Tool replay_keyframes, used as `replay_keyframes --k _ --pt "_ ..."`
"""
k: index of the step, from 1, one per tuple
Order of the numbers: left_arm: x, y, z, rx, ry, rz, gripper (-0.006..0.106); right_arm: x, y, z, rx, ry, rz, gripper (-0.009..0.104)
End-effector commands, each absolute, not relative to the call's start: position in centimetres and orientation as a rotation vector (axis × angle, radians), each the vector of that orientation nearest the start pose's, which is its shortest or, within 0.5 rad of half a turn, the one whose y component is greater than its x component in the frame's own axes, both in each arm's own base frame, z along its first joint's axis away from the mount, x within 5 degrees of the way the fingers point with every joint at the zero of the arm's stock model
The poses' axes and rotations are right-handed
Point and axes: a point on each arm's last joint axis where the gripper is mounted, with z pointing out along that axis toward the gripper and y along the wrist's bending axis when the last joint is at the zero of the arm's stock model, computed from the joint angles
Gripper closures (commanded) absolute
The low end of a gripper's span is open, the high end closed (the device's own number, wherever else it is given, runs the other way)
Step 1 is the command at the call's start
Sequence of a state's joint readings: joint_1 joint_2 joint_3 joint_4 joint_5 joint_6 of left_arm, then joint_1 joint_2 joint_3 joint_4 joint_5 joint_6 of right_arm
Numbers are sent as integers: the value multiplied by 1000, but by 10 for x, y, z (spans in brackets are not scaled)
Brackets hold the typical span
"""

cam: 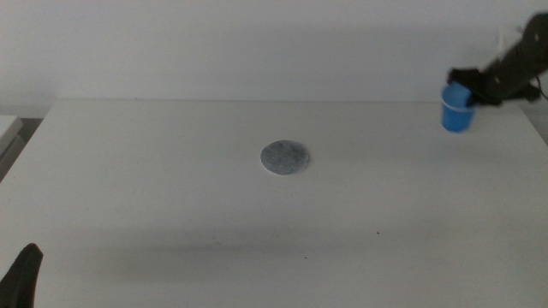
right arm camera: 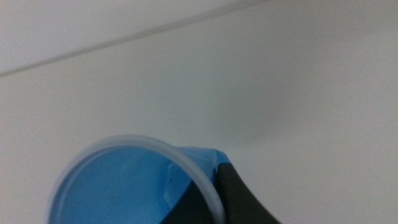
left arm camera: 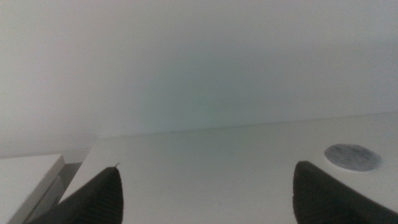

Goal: Place an empty cup on a cup mat.

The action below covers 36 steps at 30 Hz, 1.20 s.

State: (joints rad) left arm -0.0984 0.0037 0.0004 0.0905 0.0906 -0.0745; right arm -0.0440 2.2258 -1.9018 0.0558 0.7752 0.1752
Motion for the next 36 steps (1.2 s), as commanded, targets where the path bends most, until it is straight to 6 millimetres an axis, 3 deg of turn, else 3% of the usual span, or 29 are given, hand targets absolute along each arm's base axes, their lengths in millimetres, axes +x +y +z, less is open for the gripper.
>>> replay_keyframes --k 1,3,8,14,19,25,32,36 --pt "56 -5 205 82 1567 -66 7 492 10 247 221 2519 132 102" --pt "56 -5 205 82 1567 -66 7 487 34 261 155 2520 154 102" --pt "56 -5 205 82 1567 -66 7 475 106 274 -32 2536 224 102" --pt "56 -5 205 82 1567 -66 7 457 187 272 -208 2480 315 102" --pt "56 -5 205 82 1567 -66 7 448 233 257 -281 2437 380 102" --pt "56 -5 205 82 1567 -66 7 448 257 226 -298 2461 403 102" --pt "56 -5 205 82 1567 -66 7 453 261 193 -298 2512 381 102" --pt "56 -5 205 82 1567 -66 7 455 262 189 -295 2503 384 102"
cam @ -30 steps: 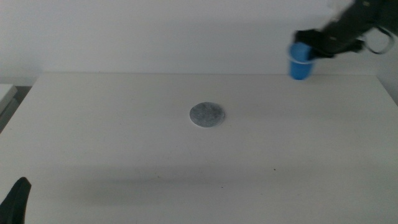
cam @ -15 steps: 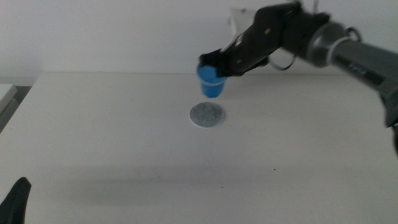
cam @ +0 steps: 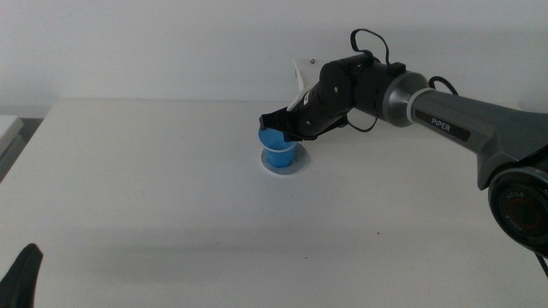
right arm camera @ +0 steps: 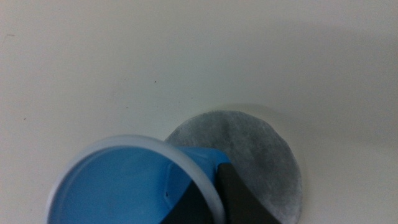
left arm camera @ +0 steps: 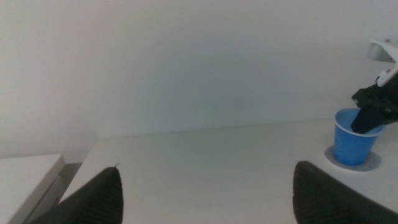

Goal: Place an empty cup on a cup mat.

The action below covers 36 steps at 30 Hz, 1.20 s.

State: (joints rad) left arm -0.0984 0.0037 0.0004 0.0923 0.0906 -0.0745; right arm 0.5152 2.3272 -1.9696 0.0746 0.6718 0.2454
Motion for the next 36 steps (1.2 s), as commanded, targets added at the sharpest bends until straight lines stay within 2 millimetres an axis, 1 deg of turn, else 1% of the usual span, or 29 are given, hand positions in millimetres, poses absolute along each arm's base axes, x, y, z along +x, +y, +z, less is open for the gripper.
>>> replay_keyframes --k 1,4,6,7,8,10,16,18,20,21,24,26,27,28,31,34,36 --pt "56 -5 205 82 1567 -66 7 455 262 189 -295 2502 385 102" --pt "56 -5 205 82 1567 -66 7 455 262 190 -301 2496 377 101" --pt "56 -5 205 82 1567 -66 7 456 262 190 -307 2496 368 98" --pt "56 -5 205 82 1567 -66 7 456 261 190 -313 2496 358 95" --pt "56 -5 205 82 1567 -66 7 456 260 190 -319 2496 346 90" --pt "56 -5 205 82 1567 -66 7 456 260 190 -319 2496 346 85" --pt "56 -5 205 82 1567 -66 7 455 260 191 -320 2509 343 74" --pt "56 -5 205 82 1567 -66 7 454 260 195 -321 2513 341 68" --pt "56 -5 205 82 1567 -66 7 454 260 203 -322 2514 341 60" --pt "56 -5 205 82 1567 -66 7 454 260 209 -322 2508 344 56" --pt "56 -5 205 82 1567 -66 7 453 259 236 -329 2483 352 34" --pt "56 -5 205 82 1567 -66 7 450 257 259 -354 2454 346 18" --pt "56 -5 205 82 1567 -66 7 449 256 269 -375 2445 329 12" --pt "56 -5 205 82 1567 -66 7 446 253 283 -402 2428 302 8" --pt "56 -5 205 82 1567 -66 7 438 232 328 -418 2416 187 8" --pt "56 -5 205 82 1567 -66 7 425 200 371 -413 2420 54 8" --pt "56 -5 205 82 1567 -66 7 418 178 401 -365 2358 48 8"
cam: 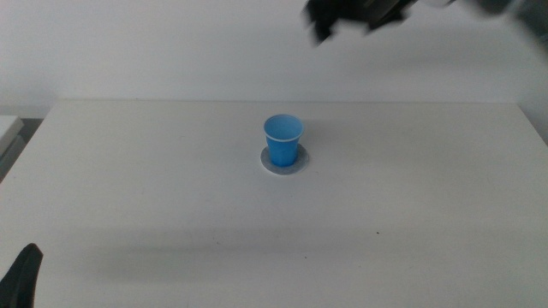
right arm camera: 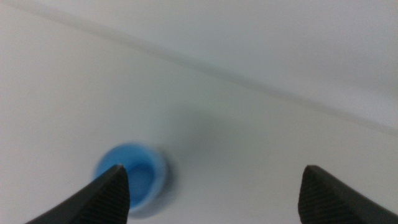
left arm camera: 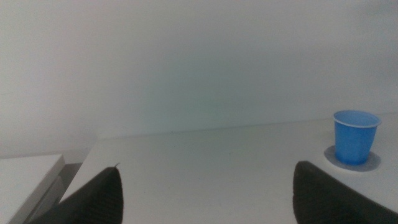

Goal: Place an empty cup on a cup mat.

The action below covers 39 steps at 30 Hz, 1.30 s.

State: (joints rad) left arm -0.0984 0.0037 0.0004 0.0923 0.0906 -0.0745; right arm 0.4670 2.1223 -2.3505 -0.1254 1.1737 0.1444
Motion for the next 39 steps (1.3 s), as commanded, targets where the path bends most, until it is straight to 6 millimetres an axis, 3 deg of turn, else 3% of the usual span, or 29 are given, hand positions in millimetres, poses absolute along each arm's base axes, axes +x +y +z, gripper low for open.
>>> replay_keyframes --k 1,5,8,12,20,24,30,39 --pt "56 -5 205 82 1567 -66 7 415 165 413 -334 2338 48 8" --pt "56 -5 205 82 1567 -66 7 389 117 443 -190 2345 150 8" --pt "56 -5 205 82 1567 -66 7 357 93 443 -139 2402 131 8" --pt "56 -5 205 82 1567 -66 7 311 66 442 -53 2280 90 8" --pt "56 -5 205 82 1567 -66 7 208 36 378 28 2084 85 8" --pt "56 -5 205 82 1567 -66 7 168 28 349 -8 1987 104 8" --pt "56 -5 205 82 1567 -66 7 134 24 321 -63 1843 148 8" --pt "56 -5 205 82 1567 -66 7 114 20 326 -26 1750 201 8"
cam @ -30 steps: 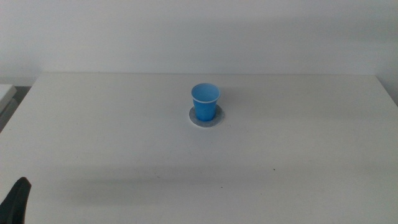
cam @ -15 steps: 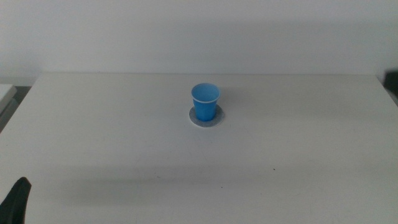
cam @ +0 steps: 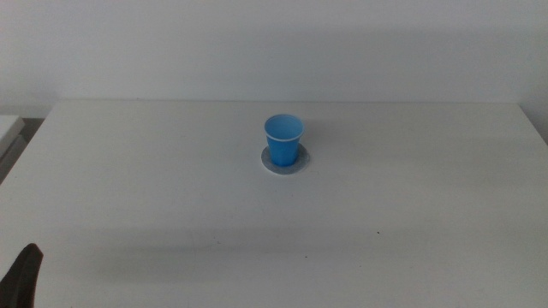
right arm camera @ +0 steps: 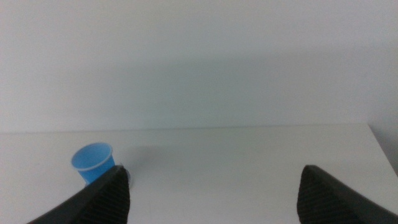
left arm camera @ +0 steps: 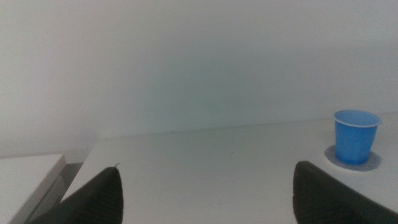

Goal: Place an empty cup on a cup mat.

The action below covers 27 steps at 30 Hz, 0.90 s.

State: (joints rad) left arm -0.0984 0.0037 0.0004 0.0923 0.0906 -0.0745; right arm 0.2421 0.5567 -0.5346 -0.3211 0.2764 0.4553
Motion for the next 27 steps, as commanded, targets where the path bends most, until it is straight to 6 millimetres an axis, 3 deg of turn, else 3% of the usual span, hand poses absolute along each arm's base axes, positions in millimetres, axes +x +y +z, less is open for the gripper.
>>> replay_keyframes --k 1,11,14,21,27 --pt "56 -5 205 82 1567 -66 7 113 20 327 -26 1743 203 8" --pt "56 -5 205 82 1567 -66 7 113 19 327 -61 1737 164 8" --pt "56 -5 205 82 1567 -66 7 110 17 319 -88 1708 126 8" --pt "56 -5 205 82 1567 -66 7 69 1 270 -89 1647 -52 8" --pt "56 -5 205 82 1567 -66 7 53 0 214 -11 1635 -9 8"
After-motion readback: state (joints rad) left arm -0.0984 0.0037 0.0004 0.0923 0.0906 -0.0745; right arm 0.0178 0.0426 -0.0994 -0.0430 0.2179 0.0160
